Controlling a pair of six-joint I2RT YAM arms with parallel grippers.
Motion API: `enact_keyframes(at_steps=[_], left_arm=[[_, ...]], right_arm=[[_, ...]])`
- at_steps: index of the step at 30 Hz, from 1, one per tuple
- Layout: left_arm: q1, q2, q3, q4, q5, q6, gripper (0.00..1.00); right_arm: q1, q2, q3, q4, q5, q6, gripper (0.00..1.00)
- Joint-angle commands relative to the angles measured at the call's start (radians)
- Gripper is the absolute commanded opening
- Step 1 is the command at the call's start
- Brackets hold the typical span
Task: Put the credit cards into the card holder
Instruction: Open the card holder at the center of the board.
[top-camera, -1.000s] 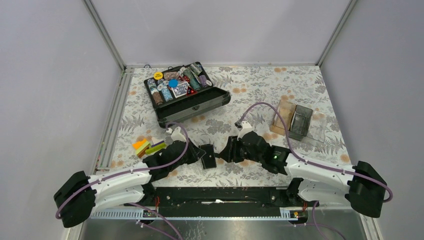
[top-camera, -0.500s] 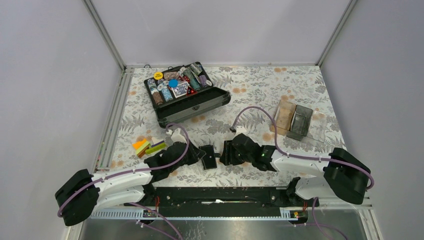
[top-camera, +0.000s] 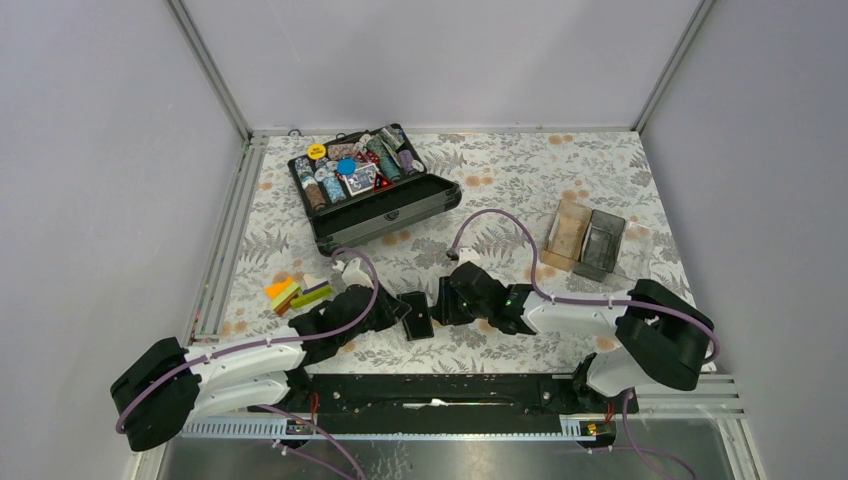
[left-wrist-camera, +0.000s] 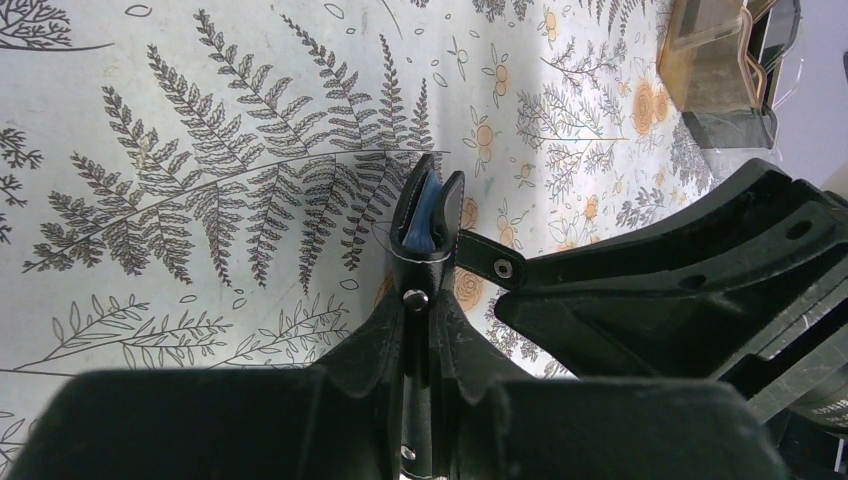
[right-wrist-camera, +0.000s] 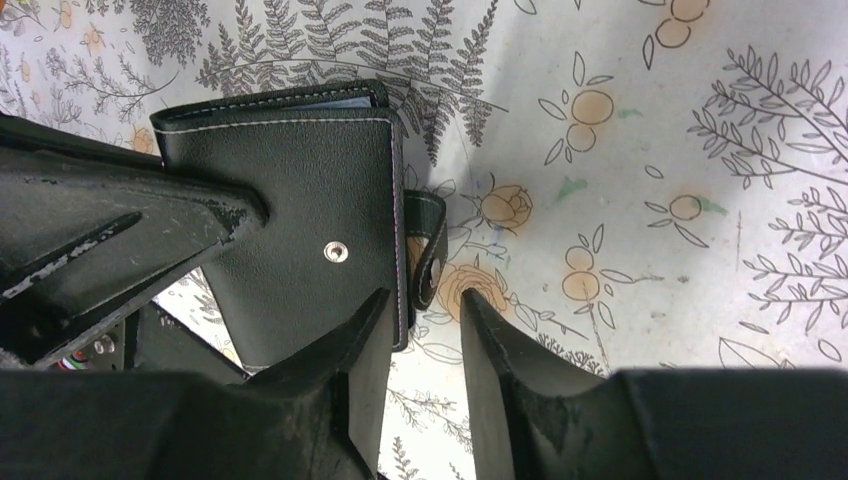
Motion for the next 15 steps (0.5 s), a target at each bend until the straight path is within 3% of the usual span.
enact_keyframes(at_steps=[1,4,8,9,10,11,12,13,15], left_arm=[[-0.004,-0.001,-0.008,0.046,-0.01,-0.009,0.0],[-0.004,0.0,-0.005,0.037,-0.01,-0.003,0.0],[-0.005,0.012,0.012,0.003,-0.016,0.023,0.01],[-0.004,0.014,0.023,-0.026,-0.026,0.033,0.07],[-0.004,0.013,0.035,-0.06,-0.044,0.047,0.25],[-0.005,0.009,0.049,-0.095,-0.067,0.059,0.36],[-0.004,0.004,0.062,-0.122,-0.085,0.07,0.61],[-0.004,-0.002,0.074,-0.163,-0.106,0.078,0.73],[-0.003,-0.014,0.096,-0.217,-0.134,0.093,0.86]], right_arm=[[0.004,0.039,0.054,0.035,0.042,-0.019,0.36],[0.004,0.058,0.062,0.022,0.067,-0.02,0.32],[0.004,0.063,0.074,0.0,0.075,-0.028,0.05],[0.004,0.057,0.073,-0.002,0.074,-0.028,0.0],[0.004,0.047,0.072,-0.005,0.072,-0.028,0.0],[0.004,0.035,0.07,-0.007,0.065,-0.029,0.0],[0.004,0.02,0.066,-0.008,0.053,-0.031,0.0],[0.005,0.006,0.059,-0.008,0.039,-0.032,0.0],[0.004,-0.036,0.038,0.006,0.005,-0.022,0.0]])
